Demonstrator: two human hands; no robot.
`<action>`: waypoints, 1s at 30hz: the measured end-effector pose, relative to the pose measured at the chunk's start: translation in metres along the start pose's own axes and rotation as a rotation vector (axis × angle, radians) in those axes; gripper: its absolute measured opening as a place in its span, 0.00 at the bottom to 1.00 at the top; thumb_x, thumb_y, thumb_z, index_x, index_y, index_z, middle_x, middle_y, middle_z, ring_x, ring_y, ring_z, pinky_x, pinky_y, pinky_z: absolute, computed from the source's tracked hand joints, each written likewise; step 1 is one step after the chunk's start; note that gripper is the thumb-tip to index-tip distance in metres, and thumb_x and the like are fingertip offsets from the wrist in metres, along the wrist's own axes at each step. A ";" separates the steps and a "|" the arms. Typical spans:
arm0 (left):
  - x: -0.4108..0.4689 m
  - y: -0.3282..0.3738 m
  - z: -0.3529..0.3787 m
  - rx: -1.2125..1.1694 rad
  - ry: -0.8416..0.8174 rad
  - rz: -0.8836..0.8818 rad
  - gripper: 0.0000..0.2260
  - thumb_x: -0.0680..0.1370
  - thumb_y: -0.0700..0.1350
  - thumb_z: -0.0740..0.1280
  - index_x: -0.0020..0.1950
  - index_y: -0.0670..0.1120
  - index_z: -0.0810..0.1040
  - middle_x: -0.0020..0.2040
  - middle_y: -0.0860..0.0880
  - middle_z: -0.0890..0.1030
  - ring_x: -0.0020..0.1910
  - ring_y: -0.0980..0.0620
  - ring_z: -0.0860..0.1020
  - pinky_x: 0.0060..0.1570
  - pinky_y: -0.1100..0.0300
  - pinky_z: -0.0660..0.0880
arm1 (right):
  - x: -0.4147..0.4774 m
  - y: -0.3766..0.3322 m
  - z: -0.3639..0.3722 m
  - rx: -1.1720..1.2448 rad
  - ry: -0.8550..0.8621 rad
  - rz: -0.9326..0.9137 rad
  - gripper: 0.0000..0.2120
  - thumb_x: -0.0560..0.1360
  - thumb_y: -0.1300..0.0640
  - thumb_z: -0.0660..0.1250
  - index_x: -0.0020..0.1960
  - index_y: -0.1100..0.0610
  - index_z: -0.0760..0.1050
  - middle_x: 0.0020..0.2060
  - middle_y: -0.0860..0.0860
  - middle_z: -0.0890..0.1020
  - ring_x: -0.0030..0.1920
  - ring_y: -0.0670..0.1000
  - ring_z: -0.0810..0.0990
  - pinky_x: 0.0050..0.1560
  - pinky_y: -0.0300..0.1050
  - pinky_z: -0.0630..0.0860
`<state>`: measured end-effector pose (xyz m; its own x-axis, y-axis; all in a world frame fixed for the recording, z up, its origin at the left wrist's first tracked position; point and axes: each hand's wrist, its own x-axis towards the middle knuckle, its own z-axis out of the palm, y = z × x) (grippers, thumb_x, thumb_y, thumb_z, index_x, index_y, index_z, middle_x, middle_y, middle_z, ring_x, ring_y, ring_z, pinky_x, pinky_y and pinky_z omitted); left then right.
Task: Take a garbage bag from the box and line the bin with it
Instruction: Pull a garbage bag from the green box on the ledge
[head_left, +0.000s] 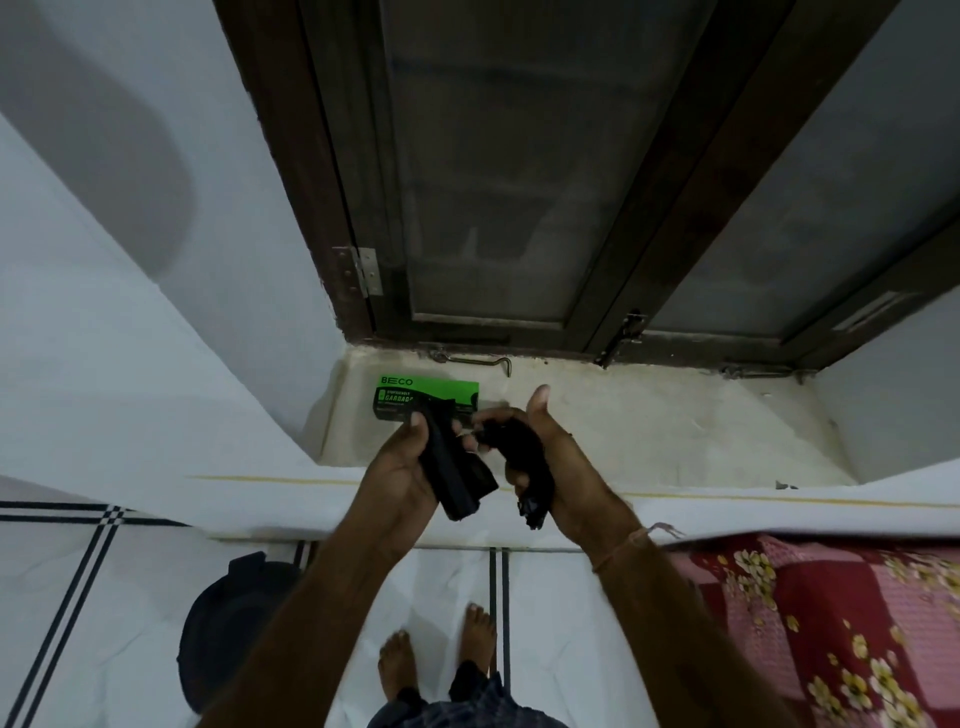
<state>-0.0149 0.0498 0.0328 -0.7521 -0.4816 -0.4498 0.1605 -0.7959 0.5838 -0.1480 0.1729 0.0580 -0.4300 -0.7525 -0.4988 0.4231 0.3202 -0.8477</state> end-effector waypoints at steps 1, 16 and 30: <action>0.001 0.002 0.001 -0.004 -0.011 -0.006 0.18 0.86 0.52 0.56 0.61 0.38 0.75 0.52 0.40 0.80 0.52 0.43 0.81 0.55 0.49 0.82 | -0.002 0.002 0.002 -0.075 0.018 0.005 0.34 0.81 0.30 0.47 0.59 0.50 0.84 0.33 0.44 0.81 0.27 0.44 0.65 0.28 0.40 0.62; 0.015 0.004 0.005 0.297 0.089 0.149 0.17 0.71 0.52 0.75 0.55 0.46 0.80 0.51 0.49 0.86 0.53 0.49 0.83 0.46 0.56 0.79 | 0.000 0.020 -0.009 0.144 0.052 -0.170 0.12 0.80 0.58 0.70 0.63 0.55 0.83 0.37 0.58 0.81 0.26 0.48 0.64 0.27 0.40 0.62; 0.064 0.014 -0.034 1.890 0.336 0.520 0.41 0.71 0.60 0.76 0.80 0.52 0.66 0.81 0.39 0.61 0.78 0.34 0.61 0.63 0.35 0.72 | 0.016 0.028 -0.067 0.036 0.279 -0.198 0.13 0.80 0.54 0.70 0.61 0.57 0.82 0.42 0.63 0.85 0.29 0.53 0.64 0.26 0.40 0.66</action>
<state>-0.0390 -0.0047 -0.0109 -0.6999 -0.7141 0.0145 -0.6433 0.6390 0.4218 -0.1968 0.2085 0.0146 -0.7061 -0.6102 -0.3593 0.3350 0.1591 -0.9287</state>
